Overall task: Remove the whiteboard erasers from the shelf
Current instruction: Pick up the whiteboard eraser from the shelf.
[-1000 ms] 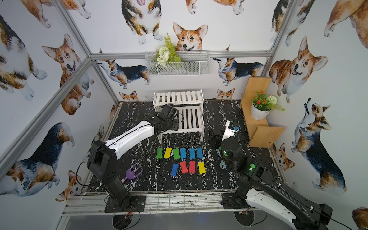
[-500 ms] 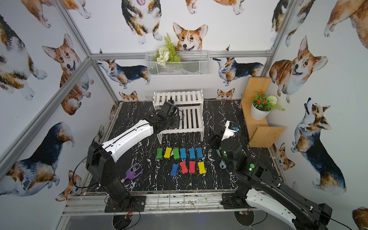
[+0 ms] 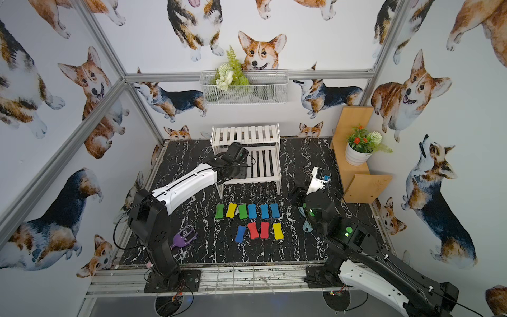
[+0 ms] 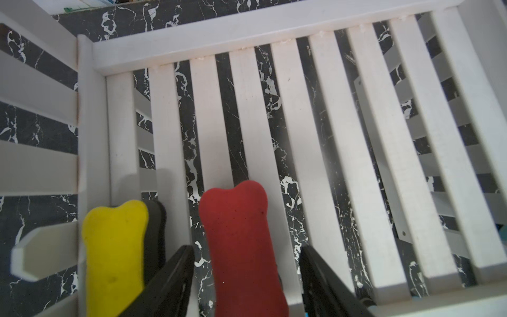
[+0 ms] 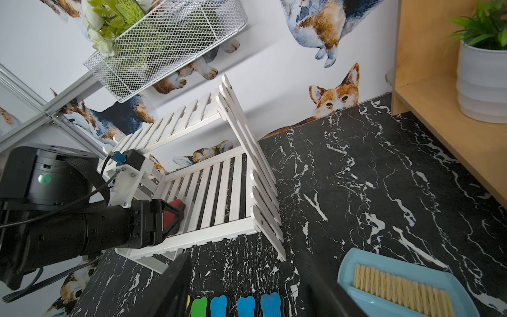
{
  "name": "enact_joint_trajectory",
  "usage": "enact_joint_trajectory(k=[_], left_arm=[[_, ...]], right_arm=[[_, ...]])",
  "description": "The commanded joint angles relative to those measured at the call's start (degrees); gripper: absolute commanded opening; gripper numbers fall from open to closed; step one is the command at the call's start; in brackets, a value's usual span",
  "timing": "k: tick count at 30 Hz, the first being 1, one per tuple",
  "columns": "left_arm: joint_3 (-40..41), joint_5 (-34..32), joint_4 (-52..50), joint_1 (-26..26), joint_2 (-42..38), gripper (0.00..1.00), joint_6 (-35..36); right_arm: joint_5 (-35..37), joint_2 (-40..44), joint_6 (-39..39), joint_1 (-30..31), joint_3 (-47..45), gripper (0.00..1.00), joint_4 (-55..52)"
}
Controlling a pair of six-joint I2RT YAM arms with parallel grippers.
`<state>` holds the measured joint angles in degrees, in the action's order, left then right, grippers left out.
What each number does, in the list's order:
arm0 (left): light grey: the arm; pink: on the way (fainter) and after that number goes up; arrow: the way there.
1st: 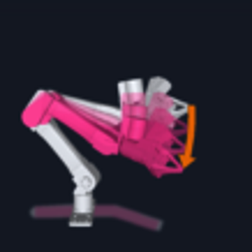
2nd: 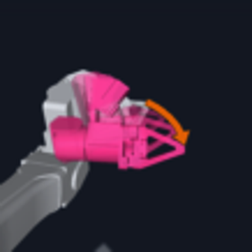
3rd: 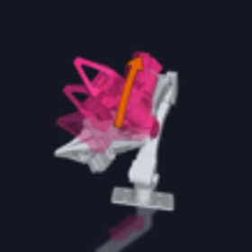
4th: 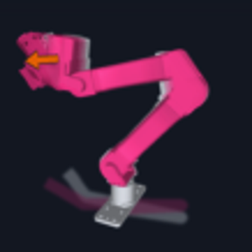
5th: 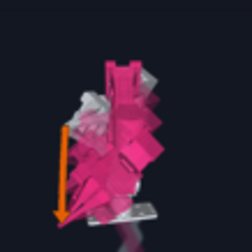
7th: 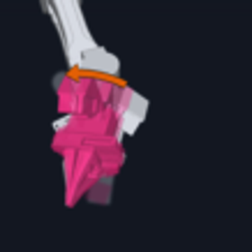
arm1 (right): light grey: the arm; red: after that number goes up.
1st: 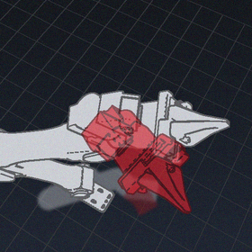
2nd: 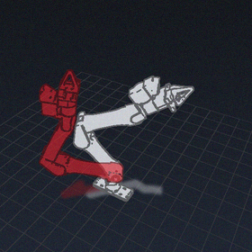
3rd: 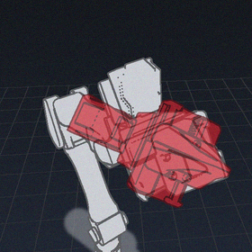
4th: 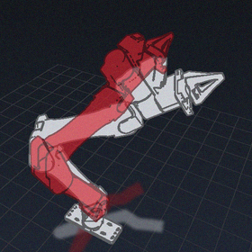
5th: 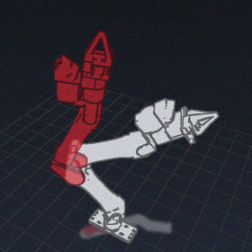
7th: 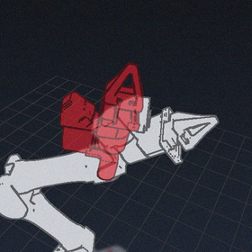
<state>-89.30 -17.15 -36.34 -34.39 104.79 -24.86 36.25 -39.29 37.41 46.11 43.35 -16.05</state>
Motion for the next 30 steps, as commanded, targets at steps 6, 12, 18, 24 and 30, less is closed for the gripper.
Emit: enact_joint_trajectory(k=[6,12,18,24,30], left_arm=[[-2.05,-0.35,-0.49,0.39,1.84,0.56,-0.11],[-2.9,-0.83,-1.58,0.38,2.71,0.49,-0.34],[-4.11,-0.88,-1.98,0.38,-0.35,0.42,-1.53],[1.73,-0.69,-1.8,-1.1,-10.94,0.41,-6.07],[18.62,0.8,-2.63,-4.67,-25.39,0.39,-13.8]], right_arm=[[1.62,0.44,0.81,0.01,0.47,0.68,-0.82],[1.63,0.46,0.82,-0.04,0.63,0.68,-0.91],[1.54,0.18,0.74,-0.05,0.99,0.68,-0.83],[1.11,0.18,0.67,-0.01,0.86,0.68,-0.39],[0.57,0.55,0.62,-0.08,-0.26,0.68,0.49]])
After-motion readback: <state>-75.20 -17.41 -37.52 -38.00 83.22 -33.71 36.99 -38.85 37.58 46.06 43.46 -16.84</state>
